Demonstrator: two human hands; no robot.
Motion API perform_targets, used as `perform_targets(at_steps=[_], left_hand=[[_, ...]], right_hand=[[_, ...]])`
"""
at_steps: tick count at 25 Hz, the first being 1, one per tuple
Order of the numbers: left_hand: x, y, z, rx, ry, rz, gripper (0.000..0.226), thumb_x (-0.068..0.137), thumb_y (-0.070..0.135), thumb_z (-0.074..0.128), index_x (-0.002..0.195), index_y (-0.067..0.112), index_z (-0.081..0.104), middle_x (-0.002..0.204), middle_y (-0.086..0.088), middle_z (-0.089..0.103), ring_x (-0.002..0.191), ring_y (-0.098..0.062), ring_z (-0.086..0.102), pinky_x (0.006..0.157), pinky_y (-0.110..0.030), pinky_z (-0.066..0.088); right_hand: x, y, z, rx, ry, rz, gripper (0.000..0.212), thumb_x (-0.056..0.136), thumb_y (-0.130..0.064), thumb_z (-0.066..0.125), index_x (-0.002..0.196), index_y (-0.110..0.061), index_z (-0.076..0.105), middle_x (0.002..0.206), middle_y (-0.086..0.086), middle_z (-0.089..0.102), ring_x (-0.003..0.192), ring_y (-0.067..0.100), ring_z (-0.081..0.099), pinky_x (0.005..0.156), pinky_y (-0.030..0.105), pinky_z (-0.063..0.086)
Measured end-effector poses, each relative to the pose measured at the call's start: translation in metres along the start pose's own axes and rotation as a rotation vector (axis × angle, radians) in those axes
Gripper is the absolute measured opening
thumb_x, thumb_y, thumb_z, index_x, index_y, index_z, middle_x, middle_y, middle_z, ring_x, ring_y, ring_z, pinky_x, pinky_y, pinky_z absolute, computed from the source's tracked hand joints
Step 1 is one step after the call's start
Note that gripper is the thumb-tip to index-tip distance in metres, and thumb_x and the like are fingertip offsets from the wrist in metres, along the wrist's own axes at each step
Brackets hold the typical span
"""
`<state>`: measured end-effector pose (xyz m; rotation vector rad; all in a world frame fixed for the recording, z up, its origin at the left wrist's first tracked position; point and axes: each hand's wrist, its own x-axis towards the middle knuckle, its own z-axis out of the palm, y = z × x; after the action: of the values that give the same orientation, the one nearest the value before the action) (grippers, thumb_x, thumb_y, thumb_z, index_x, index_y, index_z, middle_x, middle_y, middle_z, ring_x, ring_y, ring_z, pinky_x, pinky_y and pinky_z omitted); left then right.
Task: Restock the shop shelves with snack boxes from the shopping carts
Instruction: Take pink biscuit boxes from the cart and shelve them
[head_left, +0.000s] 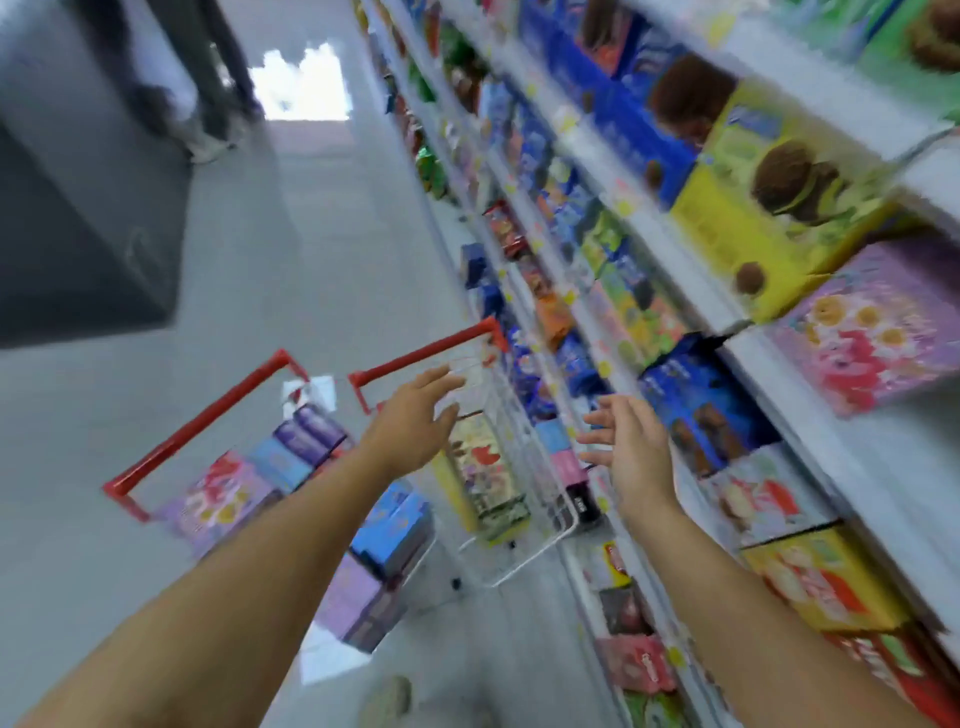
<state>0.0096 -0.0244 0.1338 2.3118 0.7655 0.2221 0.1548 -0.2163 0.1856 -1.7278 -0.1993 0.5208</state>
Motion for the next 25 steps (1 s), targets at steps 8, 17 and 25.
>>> perform_targets(at_steps=[8, 17, 25], left_hand=[[-0.118, -0.21, -0.055, -0.052, 0.044, -0.56, 0.04, 0.095, 0.009, 0.054, 0.135, 0.006, 0.056, 0.141, -0.014, 0.055, 0.13, -0.027, 0.05, 0.108, -0.027, 0.03], [-0.152, -0.345, -0.074, -0.1, -0.025, -0.82, 0.044, 0.097, 0.026, 0.056, 0.139, 0.015, 0.049, 0.139, -0.014, 0.051, 0.126, -0.031, 0.05, 0.1, -0.04, 0.044], [-0.125, -0.36, -0.062, -0.254, -0.127, -0.869, 0.061, 0.088, 0.023, 0.06, 0.145, 0.022, 0.038, 0.134, -0.005, 0.052, 0.112, -0.025, 0.062, 0.091, -0.045, 0.055]], right_hand=[[-0.037, 0.11, 0.198, -0.282, -0.497, 0.262, 0.013, 0.103, -0.02, 0.044, 0.107, -0.017, 0.055, 0.099, 0.005, 0.061, 0.084, 0.015, 0.06, 0.072, 0.029, 0.049], [-0.071, 0.2, 0.4, -0.618, -0.783, 0.468, 0.051, 0.101, -0.031, 0.048, 0.147, -0.018, 0.034, 0.125, 0.01, 0.05, 0.09, 0.015, 0.055, 0.077, 0.032, 0.048], [-0.064, 0.221, 0.427, -0.426, -0.533, 0.67, 0.041, 0.088, -0.027, 0.071, 0.119, -0.016, 0.046, 0.125, 0.008, 0.05, 0.105, 0.026, 0.056, 0.096, 0.044, 0.049]])
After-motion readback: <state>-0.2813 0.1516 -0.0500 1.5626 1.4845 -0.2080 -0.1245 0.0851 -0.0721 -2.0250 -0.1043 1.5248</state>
